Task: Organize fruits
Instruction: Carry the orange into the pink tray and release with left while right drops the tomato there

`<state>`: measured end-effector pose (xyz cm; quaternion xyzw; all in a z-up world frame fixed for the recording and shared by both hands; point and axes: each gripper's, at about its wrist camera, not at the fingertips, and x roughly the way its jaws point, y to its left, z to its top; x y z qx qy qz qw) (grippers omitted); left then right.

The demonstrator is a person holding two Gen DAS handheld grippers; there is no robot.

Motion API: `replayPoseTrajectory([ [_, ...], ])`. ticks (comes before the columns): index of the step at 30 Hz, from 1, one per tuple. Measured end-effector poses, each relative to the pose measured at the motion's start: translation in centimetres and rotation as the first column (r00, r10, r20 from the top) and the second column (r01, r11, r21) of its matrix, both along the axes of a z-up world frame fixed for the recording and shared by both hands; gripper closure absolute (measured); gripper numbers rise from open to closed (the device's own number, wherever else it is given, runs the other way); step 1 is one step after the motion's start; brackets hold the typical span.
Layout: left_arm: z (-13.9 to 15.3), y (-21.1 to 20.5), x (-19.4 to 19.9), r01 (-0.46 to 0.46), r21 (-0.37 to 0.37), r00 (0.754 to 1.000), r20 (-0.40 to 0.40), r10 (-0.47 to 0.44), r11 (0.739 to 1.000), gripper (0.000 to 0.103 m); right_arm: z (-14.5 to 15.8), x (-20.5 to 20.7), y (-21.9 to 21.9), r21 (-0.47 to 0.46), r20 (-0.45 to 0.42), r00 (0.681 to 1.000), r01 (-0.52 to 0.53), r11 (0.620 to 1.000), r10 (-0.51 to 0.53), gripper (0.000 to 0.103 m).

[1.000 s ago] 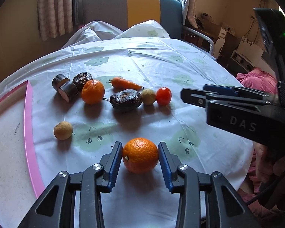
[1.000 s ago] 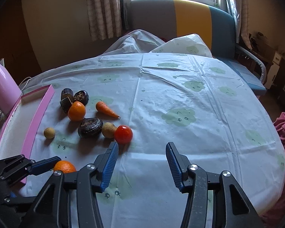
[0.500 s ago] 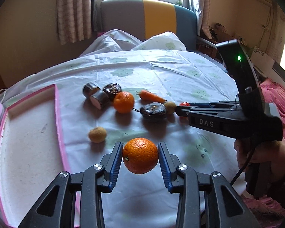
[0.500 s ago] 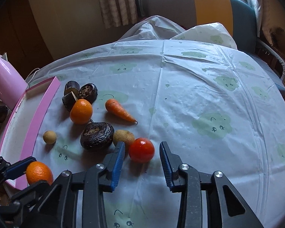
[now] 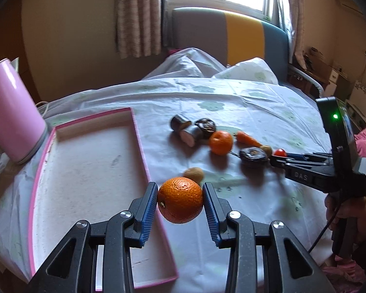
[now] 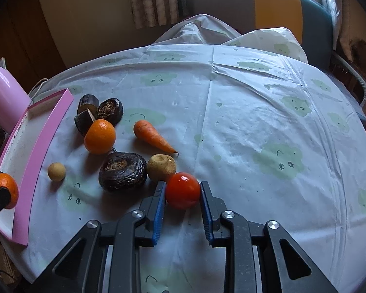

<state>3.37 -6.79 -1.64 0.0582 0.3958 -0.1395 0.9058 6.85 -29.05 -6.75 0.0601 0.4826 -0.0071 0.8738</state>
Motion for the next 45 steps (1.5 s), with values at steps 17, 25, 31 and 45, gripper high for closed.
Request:
replayPoseTrajectory([
  [17,-3.6,10.5,4.0,-0.36,-0.027,0.926,-0.133,0.353,0.933,0.064,0.0,0.2,1.0,-0.082,0.001,1.0,-0.01,0.997,0.01,0.076],
  [25,-2.1,10.4,3.2,-0.369,-0.059,0.926,-0.114,0.361,0.928,0.054,0.0,-0.1,0.9,-0.079,0.013,1.0,-0.008,0.997,0.009,0.077],
  [31,-1.4,10.6,2.3,-0.373,-0.08,0.925,-0.11,0.364,0.924,0.048,0.4,-0.4,1.1,-0.07,0.029,1.0,-0.009,0.998,0.011,0.077],
  [45,-0.1,12.3,0.4,-0.4,-0.098,0.916,-0.086,0.392,0.911,0.048,3.9,-1.5,4.6,-0.014,0.122,0.987,-0.108,0.994,0.109,0.077],
])
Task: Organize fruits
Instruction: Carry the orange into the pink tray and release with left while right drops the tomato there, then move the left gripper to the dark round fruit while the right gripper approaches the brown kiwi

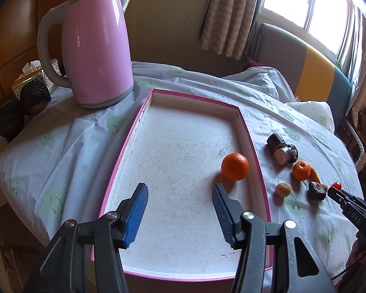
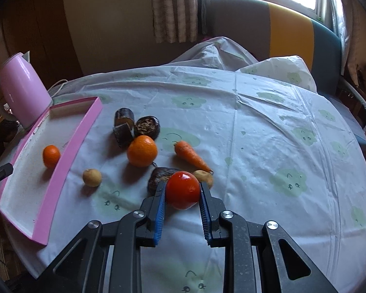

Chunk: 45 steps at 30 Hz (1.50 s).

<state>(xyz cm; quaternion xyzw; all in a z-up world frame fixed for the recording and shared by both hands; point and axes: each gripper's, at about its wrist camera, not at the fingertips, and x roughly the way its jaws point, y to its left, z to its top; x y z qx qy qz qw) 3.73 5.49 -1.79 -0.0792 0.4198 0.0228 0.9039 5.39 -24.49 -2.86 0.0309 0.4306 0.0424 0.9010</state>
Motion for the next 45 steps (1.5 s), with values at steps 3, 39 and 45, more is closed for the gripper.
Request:
replayPoseTrajectory([
  [3,0.3,0.1,-0.3,-0.003,0.011,1.0,0.009,0.003,1.0,0.048,0.8,0.1,2.2,0.021,0.01,0.998,-0.065,0.998,0.064,0.077],
  [39,0.5,6.0,-2.7,-0.178,0.017,0.984,0.005,0.178,0.984,0.048,0.4,1.4,22.4,-0.066,0.023,0.904,-0.425,0.903,0.427,0.062],
  [45,0.5,5.9,-2.7,-0.175,0.019,0.985,0.005,0.175,0.984,0.048,1.5,1.1,22.2,-0.077,0.054,0.91,-0.408,0.91,0.412,0.062],
])
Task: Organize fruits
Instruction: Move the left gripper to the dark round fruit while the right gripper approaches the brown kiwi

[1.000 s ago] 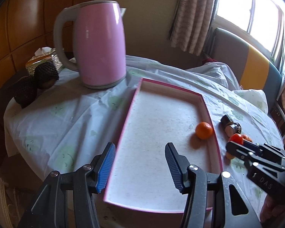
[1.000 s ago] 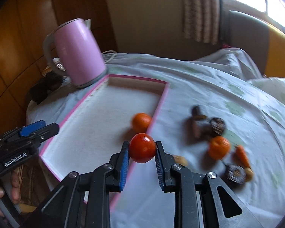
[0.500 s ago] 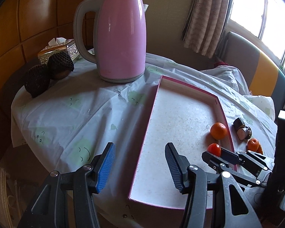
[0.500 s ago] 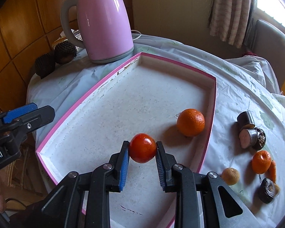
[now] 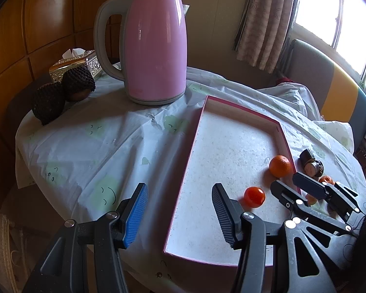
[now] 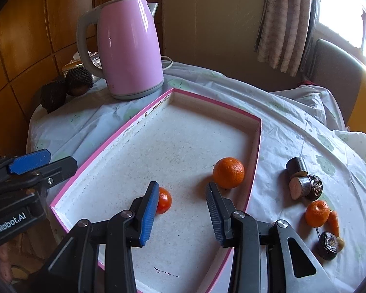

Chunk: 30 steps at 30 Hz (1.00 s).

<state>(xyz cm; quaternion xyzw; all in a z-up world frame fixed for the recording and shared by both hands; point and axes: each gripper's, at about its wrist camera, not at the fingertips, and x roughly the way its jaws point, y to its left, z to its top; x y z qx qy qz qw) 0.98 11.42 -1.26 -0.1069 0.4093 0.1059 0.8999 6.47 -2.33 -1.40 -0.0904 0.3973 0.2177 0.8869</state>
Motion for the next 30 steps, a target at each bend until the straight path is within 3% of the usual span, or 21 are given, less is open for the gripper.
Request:
replayPoseTrajectory([
  [20,0.4,-2.1,-0.1,0.057,0.017,0.998,0.0,-0.057,0.998,0.048,1.0,-0.6,-2.5,0.019,0.036,0.998,0.056,0.998,-0.057,0.062],
  [30,0.3,-4.9,0.8,0.154,0.024,0.988,-0.009,-0.154,0.988,0.048,0.0,-0.5,-9.1,0.032,-0.008,0.977,0.215,0.976,-0.215,0.062],
])
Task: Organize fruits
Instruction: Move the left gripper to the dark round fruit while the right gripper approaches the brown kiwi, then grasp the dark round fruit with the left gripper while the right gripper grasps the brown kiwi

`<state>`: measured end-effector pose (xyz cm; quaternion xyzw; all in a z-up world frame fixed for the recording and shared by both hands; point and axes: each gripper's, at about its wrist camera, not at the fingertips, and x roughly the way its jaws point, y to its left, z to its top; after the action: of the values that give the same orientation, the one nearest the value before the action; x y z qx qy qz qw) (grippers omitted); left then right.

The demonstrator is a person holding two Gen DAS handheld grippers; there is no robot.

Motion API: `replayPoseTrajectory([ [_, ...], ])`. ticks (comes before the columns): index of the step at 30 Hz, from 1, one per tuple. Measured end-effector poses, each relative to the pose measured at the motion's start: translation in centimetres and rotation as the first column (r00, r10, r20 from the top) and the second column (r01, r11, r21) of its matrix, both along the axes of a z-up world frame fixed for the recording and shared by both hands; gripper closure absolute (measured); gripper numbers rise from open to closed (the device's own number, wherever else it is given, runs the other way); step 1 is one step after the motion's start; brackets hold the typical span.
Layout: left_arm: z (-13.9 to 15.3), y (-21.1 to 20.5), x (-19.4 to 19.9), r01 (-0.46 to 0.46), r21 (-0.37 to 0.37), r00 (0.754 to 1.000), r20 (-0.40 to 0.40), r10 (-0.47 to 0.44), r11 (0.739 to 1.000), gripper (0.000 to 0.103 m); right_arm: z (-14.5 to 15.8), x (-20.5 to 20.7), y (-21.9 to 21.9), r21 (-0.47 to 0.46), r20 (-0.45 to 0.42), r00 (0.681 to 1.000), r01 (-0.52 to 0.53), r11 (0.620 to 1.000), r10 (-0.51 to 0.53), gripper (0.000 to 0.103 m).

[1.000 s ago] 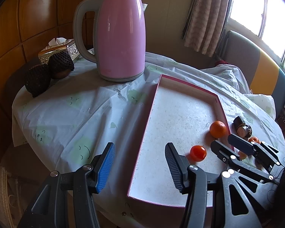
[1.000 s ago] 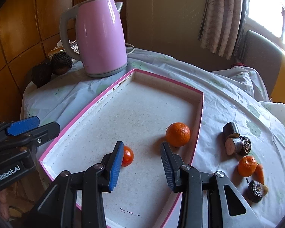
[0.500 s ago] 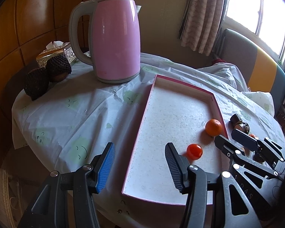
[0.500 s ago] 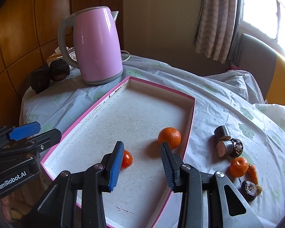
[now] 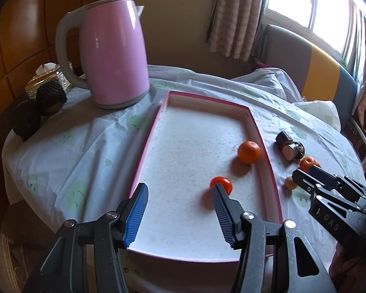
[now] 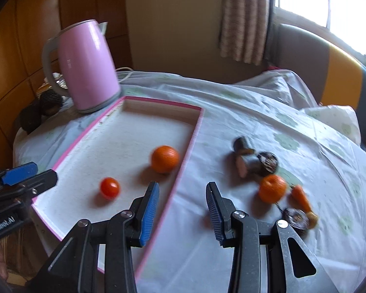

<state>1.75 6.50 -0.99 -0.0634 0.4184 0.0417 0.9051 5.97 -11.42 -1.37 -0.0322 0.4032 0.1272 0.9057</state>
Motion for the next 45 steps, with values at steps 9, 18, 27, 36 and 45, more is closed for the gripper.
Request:
replayPoseTrajectory([
  [9,0.2,-2.9,0.8,0.096,-0.033,0.995,0.009,-0.095,0.995,0.048,-1.7,-0.9,-10.0,0.022,-0.057,0.977,0.207,0.978,-0.206,0.062],
  [18,0.2,-7.1,1.6,0.25,-0.027,0.968,-0.005,-0.25,0.968,0.048,-3.3,-1.4,-17.3,0.123,-0.129,0.937,0.339,0.933,-0.324,0.079],
  [27,-0.2,-10.4,1.9,0.362,-0.012,0.932,-0.027,-0.362,0.932,0.048,-4.1,1.0,-18.3,0.179,-0.157,0.92,0.384,0.906,-0.359,0.079],
  [36,-0.6,-12.3,2.9,0.432,-0.034,0.9,-0.038,-0.433,0.901,0.05,-5.1,2.7,-18.2,0.205,-0.192,0.92,0.378,0.903,-0.342,0.079],
  [45,-1.3,-15.4,5.4,0.501,-0.037,0.862,-0.071,-0.502,0.865,0.057,-5.5,3.1,-18.7,0.225,-0.213,0.92,0.375,0.899,-0.33,0.076],
])
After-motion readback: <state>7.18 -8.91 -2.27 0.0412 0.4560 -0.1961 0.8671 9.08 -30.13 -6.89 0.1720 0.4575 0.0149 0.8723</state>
